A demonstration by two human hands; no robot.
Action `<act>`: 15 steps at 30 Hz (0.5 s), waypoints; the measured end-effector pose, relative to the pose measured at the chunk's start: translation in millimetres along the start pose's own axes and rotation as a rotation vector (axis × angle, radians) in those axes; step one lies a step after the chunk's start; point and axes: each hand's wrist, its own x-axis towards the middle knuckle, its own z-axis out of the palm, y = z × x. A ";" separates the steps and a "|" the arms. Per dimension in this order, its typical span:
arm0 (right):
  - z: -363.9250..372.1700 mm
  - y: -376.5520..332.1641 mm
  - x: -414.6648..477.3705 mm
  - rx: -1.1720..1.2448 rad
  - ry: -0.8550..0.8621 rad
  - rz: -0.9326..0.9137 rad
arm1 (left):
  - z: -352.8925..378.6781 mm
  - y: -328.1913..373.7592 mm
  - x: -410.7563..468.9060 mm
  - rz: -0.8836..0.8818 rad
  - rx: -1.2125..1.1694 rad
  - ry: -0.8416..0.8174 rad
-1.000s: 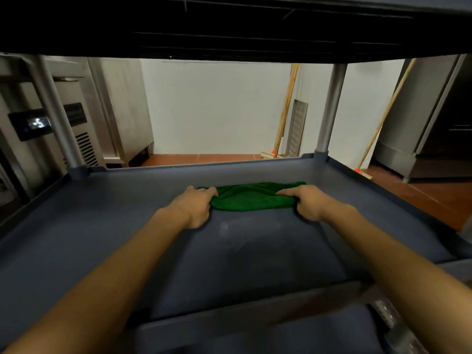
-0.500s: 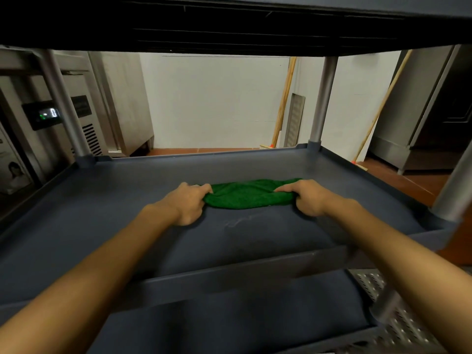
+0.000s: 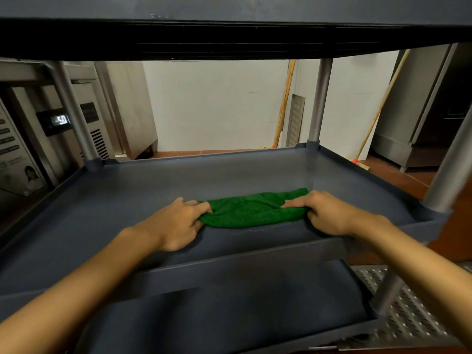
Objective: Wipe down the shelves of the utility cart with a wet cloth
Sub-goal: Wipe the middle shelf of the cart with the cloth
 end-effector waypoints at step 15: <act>-9.7 -8.6 -46.7 -0.022 -0.093 -0.060 | -9.0 6.7 -39.0 0.098 -0.040 -0.033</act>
